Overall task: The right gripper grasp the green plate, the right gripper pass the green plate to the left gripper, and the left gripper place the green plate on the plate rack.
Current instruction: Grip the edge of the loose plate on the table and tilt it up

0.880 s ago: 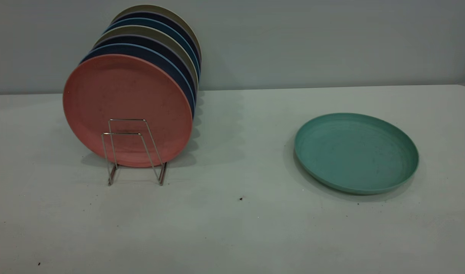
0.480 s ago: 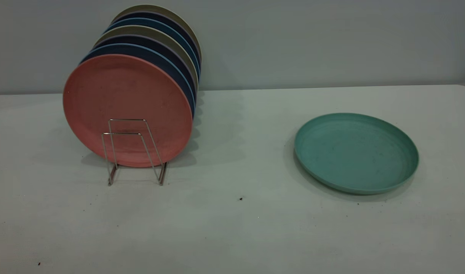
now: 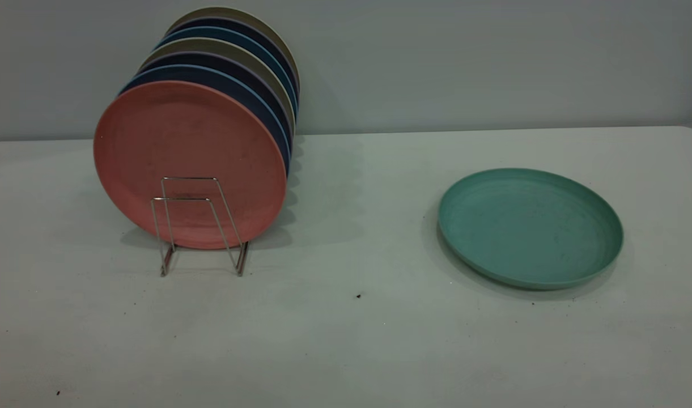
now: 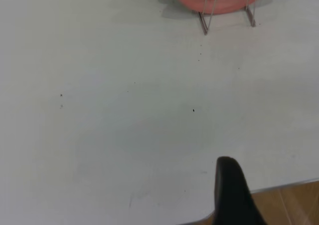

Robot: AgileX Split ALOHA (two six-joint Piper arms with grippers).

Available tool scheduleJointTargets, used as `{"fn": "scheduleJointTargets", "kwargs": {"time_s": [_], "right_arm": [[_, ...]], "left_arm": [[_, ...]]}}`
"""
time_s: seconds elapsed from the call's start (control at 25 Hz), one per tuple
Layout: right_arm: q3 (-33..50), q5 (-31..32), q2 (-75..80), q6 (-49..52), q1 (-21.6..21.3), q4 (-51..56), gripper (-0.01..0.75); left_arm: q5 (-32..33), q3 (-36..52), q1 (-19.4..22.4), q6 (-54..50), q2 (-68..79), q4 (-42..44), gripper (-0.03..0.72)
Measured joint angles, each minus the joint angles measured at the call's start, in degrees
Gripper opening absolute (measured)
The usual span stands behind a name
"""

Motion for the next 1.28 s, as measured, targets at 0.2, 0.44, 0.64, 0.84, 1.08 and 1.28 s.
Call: {"fn": "scheduleJointTargets", "kwargs": {"time_s": [0.2,0.44,0.64,0.84,1.08,1.28], "right_arm": [[0.00,0.00,0.00,0.00,0.00,0.00,0.348],[0.00,0.00,0.00,0.00,0.00,-0.06,0.348],[0.00,0.00,0.00,0.00,0.00,-0.43,0.325],[-0.48,-0.47,0.34,0.00,0.00,-0.01,0.310],[-2.46,-11.08,14.62,0.00,0.00,2.17,0.403],[-5.37,-19.22,33.52,-0.74,0.00,3.95,0.522]], "left_arm": [[0.00,0.00,0.00,0.00,0.00,0.00,0.445],[0.00,0.00,0.00,0.00,0.00,0.00,0.445],[-0.19,0.00,0.00,-0.05,0.00,0.00,0.445],[-0.60,-0.12,0.00,-1.43,0.56,0.84,0.461],[-8.94,-3.54,0.00,-4.55,14.17,2.41,0.550],[-15.20,-10.61,0.07,-2.71,33.87,2.55,0.574]]}}
